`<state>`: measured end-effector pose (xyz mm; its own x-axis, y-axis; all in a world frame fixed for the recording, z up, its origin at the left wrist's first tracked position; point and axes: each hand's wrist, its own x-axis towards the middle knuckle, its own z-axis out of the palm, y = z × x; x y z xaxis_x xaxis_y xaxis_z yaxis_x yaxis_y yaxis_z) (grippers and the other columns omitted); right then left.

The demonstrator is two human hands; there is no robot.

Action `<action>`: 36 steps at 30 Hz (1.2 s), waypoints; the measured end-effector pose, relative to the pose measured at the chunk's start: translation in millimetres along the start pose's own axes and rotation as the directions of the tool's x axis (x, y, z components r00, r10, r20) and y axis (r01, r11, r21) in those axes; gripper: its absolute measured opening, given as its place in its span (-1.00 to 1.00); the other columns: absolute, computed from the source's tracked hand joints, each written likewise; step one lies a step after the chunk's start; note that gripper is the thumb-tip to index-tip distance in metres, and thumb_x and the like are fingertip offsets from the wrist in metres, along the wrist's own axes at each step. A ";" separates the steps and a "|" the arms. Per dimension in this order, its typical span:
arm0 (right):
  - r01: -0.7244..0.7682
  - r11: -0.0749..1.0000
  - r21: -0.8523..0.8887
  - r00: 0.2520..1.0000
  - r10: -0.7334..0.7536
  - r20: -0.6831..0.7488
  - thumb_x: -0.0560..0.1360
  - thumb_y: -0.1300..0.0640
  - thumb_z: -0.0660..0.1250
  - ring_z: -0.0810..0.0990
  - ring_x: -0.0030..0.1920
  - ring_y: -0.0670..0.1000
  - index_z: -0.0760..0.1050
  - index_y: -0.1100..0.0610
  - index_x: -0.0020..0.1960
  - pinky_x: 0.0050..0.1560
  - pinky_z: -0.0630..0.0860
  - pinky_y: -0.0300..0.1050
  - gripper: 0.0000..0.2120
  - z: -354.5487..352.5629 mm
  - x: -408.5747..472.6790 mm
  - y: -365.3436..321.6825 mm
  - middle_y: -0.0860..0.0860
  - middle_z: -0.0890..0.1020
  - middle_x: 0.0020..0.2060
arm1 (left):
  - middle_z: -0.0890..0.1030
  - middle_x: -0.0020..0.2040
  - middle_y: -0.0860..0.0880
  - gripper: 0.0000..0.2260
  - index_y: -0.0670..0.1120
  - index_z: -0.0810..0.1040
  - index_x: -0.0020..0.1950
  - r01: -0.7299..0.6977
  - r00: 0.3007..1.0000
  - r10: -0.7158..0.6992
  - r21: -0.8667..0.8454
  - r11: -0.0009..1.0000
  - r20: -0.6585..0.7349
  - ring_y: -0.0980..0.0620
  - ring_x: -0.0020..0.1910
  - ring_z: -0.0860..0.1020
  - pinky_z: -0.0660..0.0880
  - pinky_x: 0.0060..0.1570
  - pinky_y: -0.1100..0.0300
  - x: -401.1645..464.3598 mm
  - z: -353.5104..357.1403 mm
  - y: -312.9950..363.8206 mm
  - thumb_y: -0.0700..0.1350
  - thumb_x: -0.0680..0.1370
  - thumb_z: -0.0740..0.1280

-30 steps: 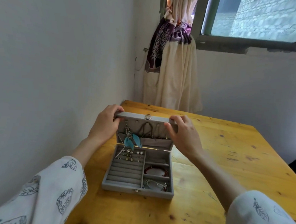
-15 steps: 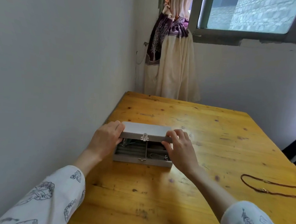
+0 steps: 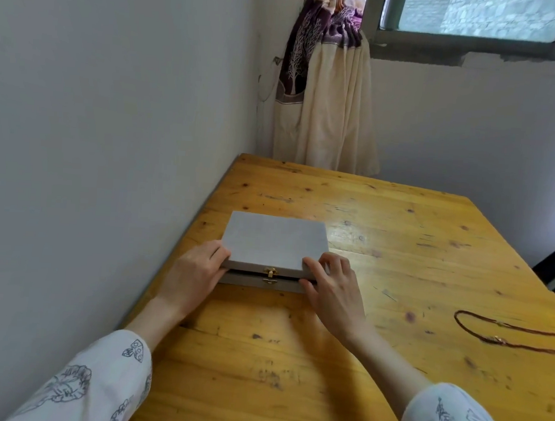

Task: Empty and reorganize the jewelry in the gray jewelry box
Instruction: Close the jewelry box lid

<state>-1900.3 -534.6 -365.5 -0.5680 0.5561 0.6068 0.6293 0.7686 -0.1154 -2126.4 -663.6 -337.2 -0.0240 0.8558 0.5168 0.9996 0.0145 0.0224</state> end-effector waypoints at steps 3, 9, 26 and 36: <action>-0.020 0.999 -0.024 0.999 0.021 0.042 0.31 0.01 0.48 0.47 -0.01 0.11 0.45 0.04 0.03 -0.20 0.52 -0.05 -0.64 0.5 0.3 -1.9 0.07 0.53 -0.05 | 0.56 -0.04 -0.08 -0.68 -0.14 0.51 0.00 0.054 0.999 -0.054 -0.030 0.998 0.000 -0.03 -0.15 0.59 0.55 -0.16 0.21 -3.0 3.7 7.2 -0.29 0.30 0.48; -0.003 0.999 -0.051 1.000 0.004 0.026 0.44 -0.08 0.22 0.53 0.02 0.10 0.47 0.03 0.03 -0.13 0.50 -0.04 -0.74 0.0 -7.3 -4.7 0.04 0.57 -0.01 | 0.58 0.10 -0.11 -0.71 -0.17 0.55 0.15 0.095 0.995 -0.096 -0.037 0.995 -0.003 -0.07 0.09 0.58 0.53 0.04 0.11 -19.3 7.0 6.5 -0.05 0.51 0.25; -0.201 0.965 0.170 0.977 0.186 0.100 0.43 0.11 0.41 0.60 0.02 0.11 0.61 0.11 -0.03 -0.15 0.57 -0.08 -0.86 -5.0 -1.1 -12.6 0.09 0.61 0.01 | -0.14 0.53 -0.06 -0.26 0.06 -0.14 0.51 0.322 0.840 -0.349 0.137 0.937 0.415 -0.03 0.50 -0.21 -0.23 0.43 -0.01 21.7 19.2 50.2 0.32 0.48 0.10; -0.275 0.875 0.399 0.926 0.130 0.354 0.56 0.25 0.20 0.27 0.43 0.03 0.45 0.09 0.31 0.40 0.23 -0.07 -0.66 -18.0 4.0 2.5 0.02 0.36 0.40 | -0.02 0.53 -0.09 -0.33 0.07 -0.10 0.51 0.281 0.890 -0.340 0.220 0.934 0.305 -0.07 0.50 -0.05 -0.05 0.45 0.00 14.5 17.6 58.1 0.27 0.51 0.11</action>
<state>-1891.5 -536.2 -349.2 -0.6321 0.7268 0.2688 0.4949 0.6455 -0.5817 -2068.5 -641.3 -343.5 -0.3573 0.9142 0.1913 0.9296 0.3679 -0.0217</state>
